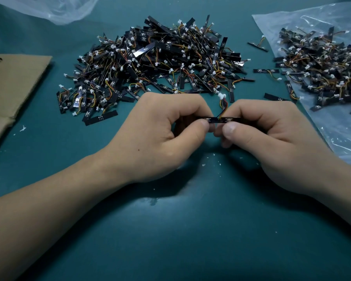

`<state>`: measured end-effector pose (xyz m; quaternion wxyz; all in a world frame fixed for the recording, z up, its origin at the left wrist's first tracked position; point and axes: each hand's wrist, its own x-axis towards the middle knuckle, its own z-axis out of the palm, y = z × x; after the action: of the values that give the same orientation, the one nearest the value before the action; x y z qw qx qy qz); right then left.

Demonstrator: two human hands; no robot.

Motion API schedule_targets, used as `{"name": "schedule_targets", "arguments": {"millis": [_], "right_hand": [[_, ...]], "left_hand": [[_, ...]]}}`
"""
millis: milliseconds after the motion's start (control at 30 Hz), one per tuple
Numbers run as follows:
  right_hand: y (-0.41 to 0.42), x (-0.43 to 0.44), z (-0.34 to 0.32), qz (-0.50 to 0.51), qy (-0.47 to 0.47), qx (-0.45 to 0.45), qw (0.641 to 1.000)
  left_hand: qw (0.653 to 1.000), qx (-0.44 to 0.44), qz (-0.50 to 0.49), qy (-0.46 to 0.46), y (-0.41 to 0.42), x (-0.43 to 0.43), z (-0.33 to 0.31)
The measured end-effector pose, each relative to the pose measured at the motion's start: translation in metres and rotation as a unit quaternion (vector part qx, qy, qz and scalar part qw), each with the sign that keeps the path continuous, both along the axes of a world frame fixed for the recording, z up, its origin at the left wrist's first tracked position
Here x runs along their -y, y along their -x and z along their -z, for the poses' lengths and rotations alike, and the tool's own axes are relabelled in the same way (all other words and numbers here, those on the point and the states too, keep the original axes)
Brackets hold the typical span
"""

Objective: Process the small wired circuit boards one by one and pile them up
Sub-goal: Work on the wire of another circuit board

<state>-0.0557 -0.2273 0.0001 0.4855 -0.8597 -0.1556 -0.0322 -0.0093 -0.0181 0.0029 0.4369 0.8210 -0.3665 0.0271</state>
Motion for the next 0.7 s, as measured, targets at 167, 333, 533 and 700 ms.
{"name": "schedule_targets", "arguments": {"millis": [167, 333, 533, 700], "right_hand": [[0.0001, -0.0015, 0.0005, -0.009, -0.006, -0.009, 1.000], [0.0005, -0.0009, 0.0007, -0.008, 0.012, -0.005, 1.000], [-0.0003, -0.0003, 0.0015, 0.001, 0.014, -0.007, 1.000], [0.0000, -0.0014, -0.0002, -0.004, 0.025, -0.002, 1.000]], "left_hand": [[1.000, 0.002, 0.007, -0.013, 0.0001, 0.0004, 0.0004], [0.999, 0.000, 0.020, -0.027, 0.0000, -0.0004, -0.0006], [0.999, 0.007, 0.013, -0.029, 0.0004, 0.0000, -0.0008], [0.999, 0.034, 0.011, -0.036, 0.0002, 0.0004, 0.0001]]}}
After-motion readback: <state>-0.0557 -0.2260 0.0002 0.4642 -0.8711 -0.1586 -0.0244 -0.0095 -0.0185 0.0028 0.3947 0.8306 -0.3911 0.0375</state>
